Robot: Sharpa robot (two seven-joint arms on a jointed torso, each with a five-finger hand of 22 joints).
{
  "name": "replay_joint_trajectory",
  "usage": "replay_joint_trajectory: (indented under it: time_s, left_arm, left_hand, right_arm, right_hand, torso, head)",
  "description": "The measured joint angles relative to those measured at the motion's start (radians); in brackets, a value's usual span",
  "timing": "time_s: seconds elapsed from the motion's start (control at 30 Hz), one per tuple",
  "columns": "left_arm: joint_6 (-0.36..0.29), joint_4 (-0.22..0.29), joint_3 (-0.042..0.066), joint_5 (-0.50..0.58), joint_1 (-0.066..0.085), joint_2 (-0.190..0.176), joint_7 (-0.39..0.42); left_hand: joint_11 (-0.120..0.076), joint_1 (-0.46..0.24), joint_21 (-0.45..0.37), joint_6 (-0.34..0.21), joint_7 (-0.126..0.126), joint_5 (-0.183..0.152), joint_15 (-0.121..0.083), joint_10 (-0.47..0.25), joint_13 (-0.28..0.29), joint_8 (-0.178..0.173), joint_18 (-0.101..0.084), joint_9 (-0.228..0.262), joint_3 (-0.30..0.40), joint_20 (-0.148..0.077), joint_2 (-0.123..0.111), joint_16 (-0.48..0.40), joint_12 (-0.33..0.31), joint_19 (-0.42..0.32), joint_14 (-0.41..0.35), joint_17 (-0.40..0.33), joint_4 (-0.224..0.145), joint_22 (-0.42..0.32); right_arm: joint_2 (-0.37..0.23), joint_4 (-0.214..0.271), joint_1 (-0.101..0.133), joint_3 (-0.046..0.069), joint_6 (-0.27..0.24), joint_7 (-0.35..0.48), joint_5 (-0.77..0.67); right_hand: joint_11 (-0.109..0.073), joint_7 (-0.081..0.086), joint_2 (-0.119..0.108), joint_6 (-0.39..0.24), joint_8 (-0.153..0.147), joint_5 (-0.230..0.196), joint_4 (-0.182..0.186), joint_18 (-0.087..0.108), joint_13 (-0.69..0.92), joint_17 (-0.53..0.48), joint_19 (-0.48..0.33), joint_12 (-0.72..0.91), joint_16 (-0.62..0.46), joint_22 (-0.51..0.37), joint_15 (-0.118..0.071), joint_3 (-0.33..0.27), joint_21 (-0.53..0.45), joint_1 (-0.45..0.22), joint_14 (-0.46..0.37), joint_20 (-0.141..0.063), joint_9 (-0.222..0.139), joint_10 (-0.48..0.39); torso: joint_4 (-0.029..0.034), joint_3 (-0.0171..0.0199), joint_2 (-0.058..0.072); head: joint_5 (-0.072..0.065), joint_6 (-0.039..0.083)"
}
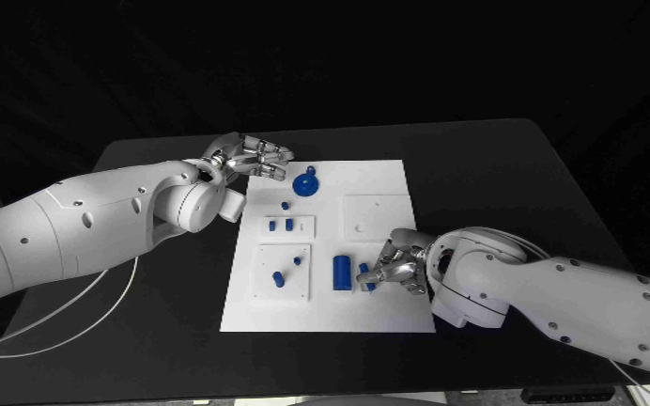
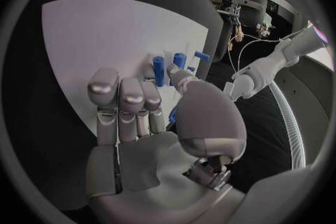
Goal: Assemble the parts on the task board
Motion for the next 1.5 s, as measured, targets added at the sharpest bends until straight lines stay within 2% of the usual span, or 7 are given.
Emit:
replay_joint_trajectory:
  time_s: [0.13, 0.23, 0.33, 0.73, 1.0, 1.5]
  left_arm:
    - [0.0, 0.0, 0.0, -0.001, 0.0, 0.0, 0.0]
    - [0.0, 0.0, 0.0, -0.001, 0.0, 0.0, 0.0]
    - [0.0, 0.0, 0.0, -0.002, 0.0, 0.0, 0.0]
    - [0.0, -0.001, 0.0, -0.004, 0.0, -0.001, -0.001]
    - [0.0, 0.0, 0.0, -0.005, 0.0, -0.001, -0.001]
    - [0.0, 0.0, 0.0, -0.006, 0.0, -0.002, -0.002]
  left_hand:
    - [0.0, 0.0, 0.0, 0.0, 0.0, 0.0, 0.0, 0.0, 0.0, 0.0, 0.0, 0.0, 0.0, 0.0, 0.0, 0.0, 0.0, 0.0, 0.0, 0.0, 0.0, 0.0]
    - [0.0, 0.0, 0.0, 0.0, 0.0, 0.0, 0.0, 0.0, 0.0, 0.0, 0.0, 0.0, 0.0, 0.0, 0.0, 0.0, 0.0, 0.0, 0.0, 0.0, 0.0, 0.0]
    - [0.0, 0.0, 0.0, 0.0, 0.0, 0.0, 0.0, 0.0, 0.0, 0.0, 0.0, 0.0, 0.0, 0.0, 0.0, 0.0, 0.0, 0.0, 0.0, 0.0, 0.0, 0.0]
    - [0.0, 0.0, 0.0, 0.0, 0.0, 0.0, 0.0, 0.0, 0.0, 0.0, 0.0, 0.0, -0.002, 0.004, 0.0, 0.0, 0.0, 0.004, 0.0, 0.001, 0.002, -0.004]
    - [0.0, 0.0, 0.0, 0.0, 0.0, 0.0, 0.0, 0.0, 0.0, 0.0, 0.0, 0.0, -0.002, 0.004, 0.0, 0.0, 0.0, 0.004, 0.0, 0.001, 0.002, -0.004]
    - [0.0, 0.0, 0.0, 0.0, 0.0, 0.0, 0.0, 0.0, 0.0, 0.0, 0.0, 0.0, -0.002, 0.004, 0.0, 0.0, 0.0, 0.004, 0.0, 0.0, 0.002, -0.005]
  right_arm:
    - [-0.001, 0.0, 0.0, 0.0, -0.002, 0.002, 0.001]
    - [-0.002, 0.001, -0.001, -0.001, -0.003, 0.005, 0.002]
    - [-0.004, 0.002, -0.001, -0.001, -0.005, 0.008, 0.004]
    - [-0.017, 0.014, -0.003, -0.003, -0.016, 0.019, 0.009]
    - [-0.031, 0.027, -0.006, -0.004, -0.022, 0.027, 0.013]
    - [-0.043, 0.036, -0.004, 0.003, -0.032, 0.028, 0.013]
  right_hand:
    - [0.0, 0.0, -0.012, 0.0, 0.0, -0.03, 0.026, 0.0, 0.0, 0.0, 0.0, 0.0, 0.0, 0.0, 0.0, -0.043, 0.0, 0.0, 0.0, 0.0, 0.0, 0.0]
    - [0.0, 0.0, -0.021, 0.0, 0.0, -0.031, 0.054, 0.0, -0.001, 0.0, 0.0, 0.0, 0.0, 0.0, 0.0, -0.086, 0.0, 0.008, 0.0, 0.0, 0.0, 0.0]
    - [0.0, 0.0, -0.021, 0.0, 0.0, -0.031, 0.065, 0.0, -0.001, 0.0, 0.0, 0.0, 0.0, 0.0, 0.0, -0.097, 0.0, 0.008, 0.0, 0.0, 0.0, 0.0]
    - [0.0, -0.001, -0.022, -0.01, -0.01, -0.03, 0.074, 0.0, -0.001, 0.0, 0.0, 0.0, 0.0, 0.0, 0.001, -0.107, 0.0, 0.015, -0.001, 0.0, -0.003, -0.001]
    - [0.0, -0.002, -0.021, -0.019, -0.012, -0.007, 0.074, 0.0, -0.001, 0.0, 0.0, 0.0, 0.0, 0.0, 0.001, -0.107, 0.0, 0.016, -0.001, 0.0, -0.008, 0.0]
    - [0.0, -0.003, -0.018, -0.014, -0.01, 0.013, 0.074, 0.0, -0.001, 0.001, 0.0, 0.0, 0.0, 0.0, 0.001, -0.107, 0.0, 0.019, -0.001, 0.0, -0.004, 0.0]
  torso:
    - [0.0, 0.0003, 0.0]
    - [0.0, 0.0003, 0.0]
    - [0.0, 0.0003, 0.0]
    - [0.0, 0.0003, 0.0]
    - [0.0, -0.0002, 0.0]
    - [0.0, 0.0001, 0.0]
  head:
    - [0.0, 0.0]
    - [-0.001, 0.0]
    - [-0.001, 0.0]
    - [0.0, 0.0]
    - [0.001, -0.001]
    - [0.001, 0.0]
